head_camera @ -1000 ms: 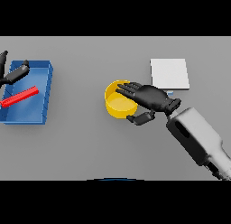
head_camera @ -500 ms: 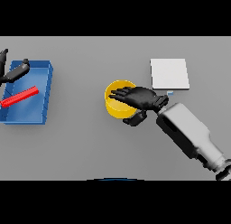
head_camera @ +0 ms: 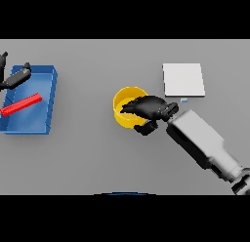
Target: Pick up the red beaker and tilt it to pour out 1 green nut into yellow bowl. Pick up the yellow bowl and place it on the metallic measuring scale.
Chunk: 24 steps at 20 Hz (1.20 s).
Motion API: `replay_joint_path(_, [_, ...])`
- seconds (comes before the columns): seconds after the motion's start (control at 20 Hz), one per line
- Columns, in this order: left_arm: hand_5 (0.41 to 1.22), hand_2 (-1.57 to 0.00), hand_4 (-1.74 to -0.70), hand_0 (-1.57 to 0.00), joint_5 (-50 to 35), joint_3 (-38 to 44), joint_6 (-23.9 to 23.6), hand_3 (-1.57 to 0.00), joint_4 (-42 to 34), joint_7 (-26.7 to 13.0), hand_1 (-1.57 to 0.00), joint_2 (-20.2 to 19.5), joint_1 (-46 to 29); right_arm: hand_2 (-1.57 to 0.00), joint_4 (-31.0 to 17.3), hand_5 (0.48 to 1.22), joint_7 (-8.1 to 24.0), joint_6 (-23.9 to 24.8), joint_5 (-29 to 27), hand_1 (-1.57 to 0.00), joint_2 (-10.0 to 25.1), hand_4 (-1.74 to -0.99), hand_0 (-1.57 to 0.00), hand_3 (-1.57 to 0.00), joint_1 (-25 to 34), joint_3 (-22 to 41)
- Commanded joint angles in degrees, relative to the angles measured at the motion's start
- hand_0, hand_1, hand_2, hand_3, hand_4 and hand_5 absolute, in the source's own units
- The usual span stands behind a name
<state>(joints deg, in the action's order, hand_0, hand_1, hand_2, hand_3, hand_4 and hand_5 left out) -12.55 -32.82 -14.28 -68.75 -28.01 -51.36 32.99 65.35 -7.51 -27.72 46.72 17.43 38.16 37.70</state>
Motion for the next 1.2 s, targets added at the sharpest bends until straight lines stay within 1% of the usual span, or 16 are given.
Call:
replay_joint_path(0.0, [0.722,0.00,-0.79,0.00,-0.2,0.2,0.3,0.00,0.1,-0.2,0.00,-0.4,0.2,-0.23,-0.2,0.900,-0.2,0.3,0.5,-0.24,-0.4,-1.387,-0.26,-0.25,0.2,0.6])
replay_joint_path(0.05, [0.723,0.00,-0.79,0.00,-0.4,0.3,0.2,0.00,0.0,0.2,0.00,-0.1,-0.2,-0.39,-0.1,0.964,-0.7,0.1,0.5,-0.44,-0.3,-1.425,-0.51,-0.36,-0.2,0.8])
replay_joint_path(0.1, [0.725,0.00,-0.80,0.00,-0.4,0.3,0.3,0.00,0.4,0.7,0.00,0.0,-0.1,-0.62,-0.7,1.016,-1.7,-0.4,0.1,-0.66,-0.1,-1.488,-0.72,-0.47,0.2,0.8])
replay_joint_path(0.15, [0.726,0.00,-0.80,0.00,-0.2,0.1,0.0,0.00,0.1,-0.1,0.00,0.2,0.2,-0.81,-0.4,1.057,-1.2,-2.2,-0.4,-0.85,-0.2,-1.534,-0.89,-0.59,0.6,0.8])
replay_joint_path(0.2, [0.727,0.00,-0.80,0.00,-0.4,0.2,-0.1,0.00,0.0,-0.3,0.00,0.4,0.4,-0.97,-0.4,1.090,-1.0,-3.3,-0.8,-0.99,-0.2,-1.571,-1.03,-0.69,0.7,0.8])
replay_joint_path(0.25, [0.728,0.00,-0.80,0.00,-0.4,0.0,0.0,0.00,-0.4,-0.2,0.00,0.4,0.2,-1.09,-0.6,1.116,-0.9,-3.4,-0.9,-1.11,-0.2,-1.604,-1.14,-0.87,0.7,1.0])
replay_joint_path(0.3, [0.727,0.00,-0.80,0.00,-0.5,0.2,0.3,0.00,0.0,0.2,0.00,0.0,-0.1,-1.18,-0.4,1.137,-2.4,-3.9,-1.6,-1.20,0.6,-1.628,-1.22,-0.93,0.7,0.9])
replay_joint_path(0.35, [0.727,0.00,-0.80,0.00,-0.6,0.3,0.2,0.00,-0.3,0.2,0.00,0.1,0.2,-1.26,-0.6,1.154,-2.0,-4.4,-1.8,-1.27,0.3,-1.649,-1.29,-1.02,1.0,0.7])
replay_joint_path(0.45, [0.725,0.00,-0.80,0.00,-0.9,0.6,0.4,0.00,-0.4,0.4,0.00,-0.3,-0.2,-1.31,0.6,1.178,-1.4,-3.6,-2.0,-1.38,0.6,-1.682,-1.39,-1.14,0.2,0.9])
replay_joint_path(0.55, [0.726,0.00,-0.80,0.00,-0.7,0.4,0.0,0.00,-1.3,-0.1,0.00,-0.6,-0.4,-1.39,0.8,1.193,-0.8,-4.2,-2.1,-1.45,0.5,-1.703,-1.46,-1.17,0.5,0.8])
replay_joint_path(0.75, [0.724,0.00,-0.80,0.00,-0.5,0.1,0.0,0.00,-1.1,-0.5,0.00,-0.4,-0.1,-1.47,4.9,1.210,1.7,-6.5,-3.6,-1.52,2.3,-1.726,-1.52,-1.19,0.7,-0.8])
replay_joint_path(0.8, [0.724,0.00,-0.80,0.00,-0.4,0.0,-0.5,0.00,-2.0,-0.1,0.00,-0.6,-0.9,-1.49,6.4,1.212,1.3,-7.1,-4.3,-1.53,3.1,-1.729,-1.53,-1.19,0.2,-1.2])
replay_joint_path(0.85, [0.723,0.00,-0.80,0.00,0.0,-0.3,-0.8,0.00,-1.8,-0.2,0.00,-0.3,-1.0,-1.47,7.9,1.214,1.2,-8.1,-4.9,-1.54,4.1,-1.731,-1.54,-1.27,0.4,-1.8])
replay_joint_path(0.95, [0.721,0.00,-0.80,0.00,0.0,-0.1,-0.6,0.00,-1.8,0.1,0.00,-0.8,-1.0,-1.51,9.7,1.216,2.9,-9.2,-5.2,-1.55,5.1,-1.731,-1.55,-1.38,1.8,-2.9])
replay_joint_path(1.0, [0.719,0.00,-0.80,0.00,-0.3,0.1,-0.4,0.00,-2.2,-0.4,0.00,-1.1,-0.9,-1.52,11.0,1.217,2.8,-9.7,-5.5,-1.55,6.1,-1.730,-1.56,-1.36,1.8,-3.2])
replay_joint_path(1.15, [0.722,0.00,-0.80,0.00,-0.6,0.3,0.0,0.00,-1.5,-0.1,0.00,-1.0,-1.0,-1.54,13.7,1.219,5.7,-11.7,-6.6,-1.56,7.5,-1.724,-1.56,-1.31,3.4,-5.6])
